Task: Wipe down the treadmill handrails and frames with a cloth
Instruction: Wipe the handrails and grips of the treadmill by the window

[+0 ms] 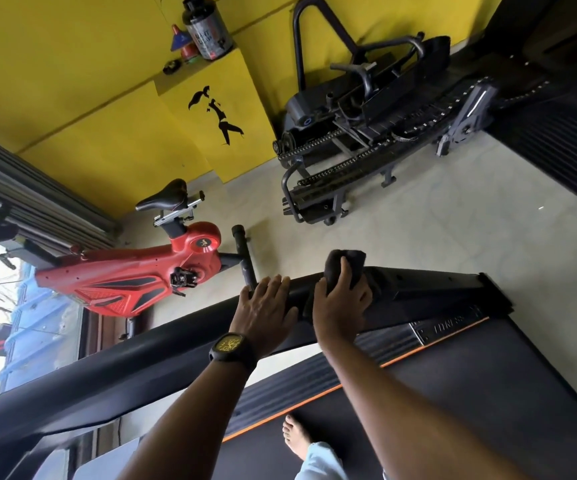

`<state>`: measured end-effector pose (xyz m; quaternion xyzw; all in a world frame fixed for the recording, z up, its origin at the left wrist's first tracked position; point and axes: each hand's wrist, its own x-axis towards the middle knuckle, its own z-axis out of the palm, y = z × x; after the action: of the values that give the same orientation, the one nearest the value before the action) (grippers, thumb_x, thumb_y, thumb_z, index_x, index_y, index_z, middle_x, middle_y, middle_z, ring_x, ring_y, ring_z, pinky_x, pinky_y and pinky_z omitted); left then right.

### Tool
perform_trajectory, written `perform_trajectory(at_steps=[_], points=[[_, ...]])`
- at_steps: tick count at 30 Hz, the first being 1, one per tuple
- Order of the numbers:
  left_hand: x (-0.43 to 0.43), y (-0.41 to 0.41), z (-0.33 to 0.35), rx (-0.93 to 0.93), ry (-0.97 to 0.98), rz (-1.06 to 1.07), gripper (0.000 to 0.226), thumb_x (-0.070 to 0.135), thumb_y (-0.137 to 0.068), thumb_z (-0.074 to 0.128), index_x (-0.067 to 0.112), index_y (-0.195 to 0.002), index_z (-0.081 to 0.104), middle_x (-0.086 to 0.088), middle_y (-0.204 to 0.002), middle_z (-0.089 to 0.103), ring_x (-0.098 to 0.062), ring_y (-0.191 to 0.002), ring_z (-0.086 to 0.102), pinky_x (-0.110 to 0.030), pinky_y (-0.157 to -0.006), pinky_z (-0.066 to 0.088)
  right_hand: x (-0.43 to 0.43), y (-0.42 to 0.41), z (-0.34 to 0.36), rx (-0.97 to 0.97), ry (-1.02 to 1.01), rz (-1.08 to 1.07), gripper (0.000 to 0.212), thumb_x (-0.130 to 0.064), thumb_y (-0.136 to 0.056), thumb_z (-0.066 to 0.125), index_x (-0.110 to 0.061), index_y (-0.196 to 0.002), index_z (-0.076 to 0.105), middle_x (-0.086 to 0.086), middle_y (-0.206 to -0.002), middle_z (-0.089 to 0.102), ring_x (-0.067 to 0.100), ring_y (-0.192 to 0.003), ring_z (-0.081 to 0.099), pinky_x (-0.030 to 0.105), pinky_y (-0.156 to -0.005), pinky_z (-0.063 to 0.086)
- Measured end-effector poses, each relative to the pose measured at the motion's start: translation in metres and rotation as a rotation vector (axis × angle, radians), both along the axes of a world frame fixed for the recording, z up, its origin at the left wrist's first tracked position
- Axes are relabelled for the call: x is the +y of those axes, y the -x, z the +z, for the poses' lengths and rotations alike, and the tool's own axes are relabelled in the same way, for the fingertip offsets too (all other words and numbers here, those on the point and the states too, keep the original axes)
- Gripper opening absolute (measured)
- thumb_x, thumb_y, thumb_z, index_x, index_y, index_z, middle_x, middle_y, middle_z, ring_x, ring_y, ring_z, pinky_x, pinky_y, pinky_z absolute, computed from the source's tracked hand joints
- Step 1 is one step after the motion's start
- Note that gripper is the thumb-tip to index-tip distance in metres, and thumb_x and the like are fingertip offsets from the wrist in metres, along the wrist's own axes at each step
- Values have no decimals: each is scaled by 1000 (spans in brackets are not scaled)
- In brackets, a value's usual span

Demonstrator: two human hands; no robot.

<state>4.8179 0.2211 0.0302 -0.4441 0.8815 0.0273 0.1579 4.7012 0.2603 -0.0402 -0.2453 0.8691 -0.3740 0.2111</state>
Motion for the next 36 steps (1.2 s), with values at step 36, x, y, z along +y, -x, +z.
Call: perform_trajectory(at_steps=[36], points=[[-58,-33,-4,181,-216,-513,54,37,-106,28,31,-157,12,14,-164,8,-4,-151,2,-26,-118,-4,-13,-106,-10,-459,506,-732,63,-44,-95,46,-43,-156,29,7,-163,28,31,-142,40,48,-112,40]])
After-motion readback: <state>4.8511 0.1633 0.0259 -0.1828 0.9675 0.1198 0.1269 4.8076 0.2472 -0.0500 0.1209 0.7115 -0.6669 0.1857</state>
